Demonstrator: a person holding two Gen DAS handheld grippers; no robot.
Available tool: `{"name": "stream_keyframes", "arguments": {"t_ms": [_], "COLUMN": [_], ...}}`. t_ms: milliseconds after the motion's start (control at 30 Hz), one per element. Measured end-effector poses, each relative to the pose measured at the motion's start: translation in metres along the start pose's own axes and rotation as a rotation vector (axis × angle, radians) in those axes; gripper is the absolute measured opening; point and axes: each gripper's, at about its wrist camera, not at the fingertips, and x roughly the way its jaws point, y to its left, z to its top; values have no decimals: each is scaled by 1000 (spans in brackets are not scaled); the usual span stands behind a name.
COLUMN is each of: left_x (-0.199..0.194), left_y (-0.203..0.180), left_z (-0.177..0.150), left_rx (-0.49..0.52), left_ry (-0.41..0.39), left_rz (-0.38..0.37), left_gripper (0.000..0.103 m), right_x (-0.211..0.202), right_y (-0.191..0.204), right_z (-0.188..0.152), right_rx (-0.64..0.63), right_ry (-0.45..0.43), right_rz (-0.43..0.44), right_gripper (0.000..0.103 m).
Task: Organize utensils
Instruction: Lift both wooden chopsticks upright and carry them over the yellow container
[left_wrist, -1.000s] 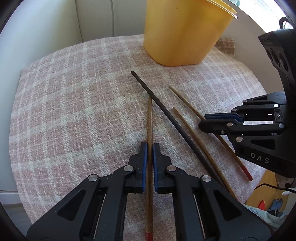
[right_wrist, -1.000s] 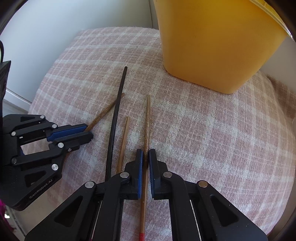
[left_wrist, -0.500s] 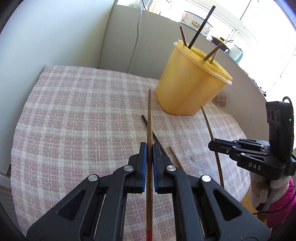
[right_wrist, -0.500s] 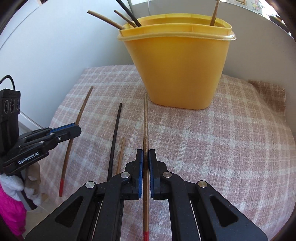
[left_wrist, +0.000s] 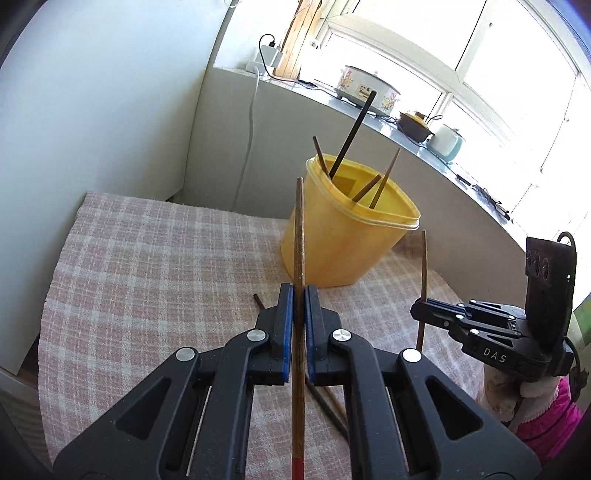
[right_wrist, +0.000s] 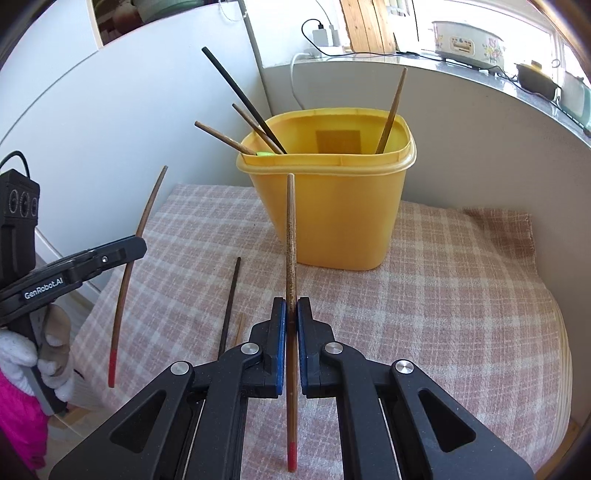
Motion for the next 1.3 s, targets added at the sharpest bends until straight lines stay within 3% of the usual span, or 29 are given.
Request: {"name": "stream_keyframes", "arguments": {"t_ms": [167, 600, 1300], "left_x": [2, 17, 62], "left_y": [-25, -77, -102], "left_z": [15, 60, 132], "left_rx": [15, 56, 77], "left_ry": [-73, -183, -291], "left_rz": [-36, -102, -111], "left_gripper": [4, 4, 4], "right_x": [-14, -37, -71], "right_y": [6, -4, -30], "right_z": [1, 11, 90], "right_rx": [-43, -32, -24], "right_ry": [-65, -138, -305], "right_rz": [-24, -23, -50], "right_gripper": [5, 5, 4]}}
